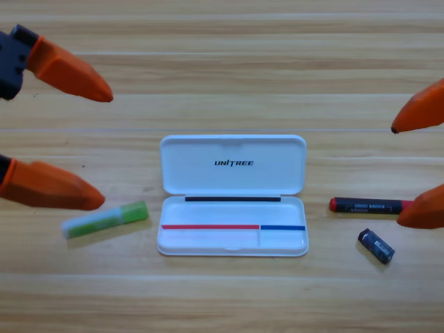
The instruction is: Clean up eraser and pencils
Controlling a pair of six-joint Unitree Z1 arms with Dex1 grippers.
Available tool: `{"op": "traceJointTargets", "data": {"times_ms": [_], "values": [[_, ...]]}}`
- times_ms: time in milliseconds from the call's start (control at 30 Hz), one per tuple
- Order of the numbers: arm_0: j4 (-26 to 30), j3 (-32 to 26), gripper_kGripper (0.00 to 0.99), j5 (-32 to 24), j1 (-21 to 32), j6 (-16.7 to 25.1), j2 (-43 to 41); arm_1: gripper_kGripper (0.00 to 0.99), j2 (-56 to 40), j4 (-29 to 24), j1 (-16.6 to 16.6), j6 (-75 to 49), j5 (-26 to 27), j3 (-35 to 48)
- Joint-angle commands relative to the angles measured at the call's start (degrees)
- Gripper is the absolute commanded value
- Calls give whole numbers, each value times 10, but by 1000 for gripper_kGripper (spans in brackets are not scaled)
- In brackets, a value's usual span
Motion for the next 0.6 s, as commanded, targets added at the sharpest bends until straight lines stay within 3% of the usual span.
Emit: {"op": "traceJointTargets", "data": {"times_ms": [33, 233, 367, 500, 600], "values": [[-1, 11, 989, 3, -9, -2, 12, 979, 17, -7, 17, -1, 4, 9], [5, 10, 989, 5, -9, -2, 13, 979, -1, -7, 17, 12, -13, 24], [5, 12, 989, 7, -9, -2, 16, 980, -6, -6, 4, 57, -75, 44], [35, -14, 988, 54, -9, 10, 36, 980, 23, -1, -5, 107, -164, 59], [74, -53, 985, 117, -8, 21, 73, 980, 44, -17, -10, 133, -189, 79]]}}
